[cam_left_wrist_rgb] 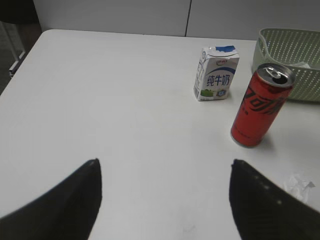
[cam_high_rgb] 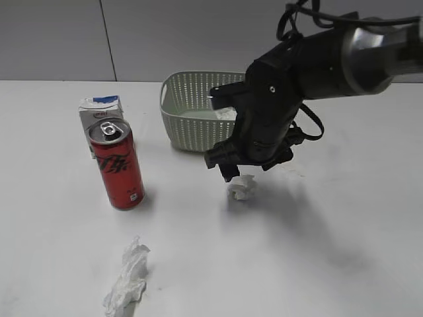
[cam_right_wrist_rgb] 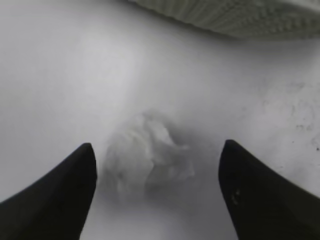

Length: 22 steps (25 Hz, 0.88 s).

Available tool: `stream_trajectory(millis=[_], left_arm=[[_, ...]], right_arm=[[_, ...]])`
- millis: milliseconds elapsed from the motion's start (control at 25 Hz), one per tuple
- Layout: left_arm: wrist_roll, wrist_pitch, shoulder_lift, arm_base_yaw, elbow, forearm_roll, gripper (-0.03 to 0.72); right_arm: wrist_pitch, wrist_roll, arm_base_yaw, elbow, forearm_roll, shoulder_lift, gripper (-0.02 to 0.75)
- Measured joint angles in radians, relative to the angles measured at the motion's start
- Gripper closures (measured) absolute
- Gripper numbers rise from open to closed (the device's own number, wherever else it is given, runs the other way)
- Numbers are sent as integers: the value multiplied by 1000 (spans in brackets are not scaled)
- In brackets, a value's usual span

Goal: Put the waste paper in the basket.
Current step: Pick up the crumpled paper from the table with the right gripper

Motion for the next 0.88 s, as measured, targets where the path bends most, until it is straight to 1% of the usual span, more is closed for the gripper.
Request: stream_trajectory(millis=[80,200,440,480,560,600,640,720,800,840,880], left_arm=[[2,0,0,0,0,0,100],[2,0,0,0,0,0,100],[1,0,0,0,0,0,100],[2,0,0,0,0,1,100],[0,0,0,0,0,1,100],[1,0,0,0,0,1,100],[1,0,0,0,0,1,100],[1,0,0,0,0,1,100],[1,0,0,0,0,1,100],[0,0,0,0,0,1,100],[1,0,0,0,0,1,100]], right_arm=[[-14,17,-1,-15,-11,37,164],[-45,34,-1,-25,4,70,166],[-42,66,-1,-31,8,115,166],[-41,67,-1,-32,8,115,172],[-35,69,-1,-34,12,116,211],[-29,70,-1,-34,12,116,253],[-20,71,-1,-34,13,116,310],[1,71,-1,-35,13,114,449],[25,62,-1,-34,13,104,614],[33,56,-1,-33,13,96,664],[37,46,-1,-32,13,80,696]])
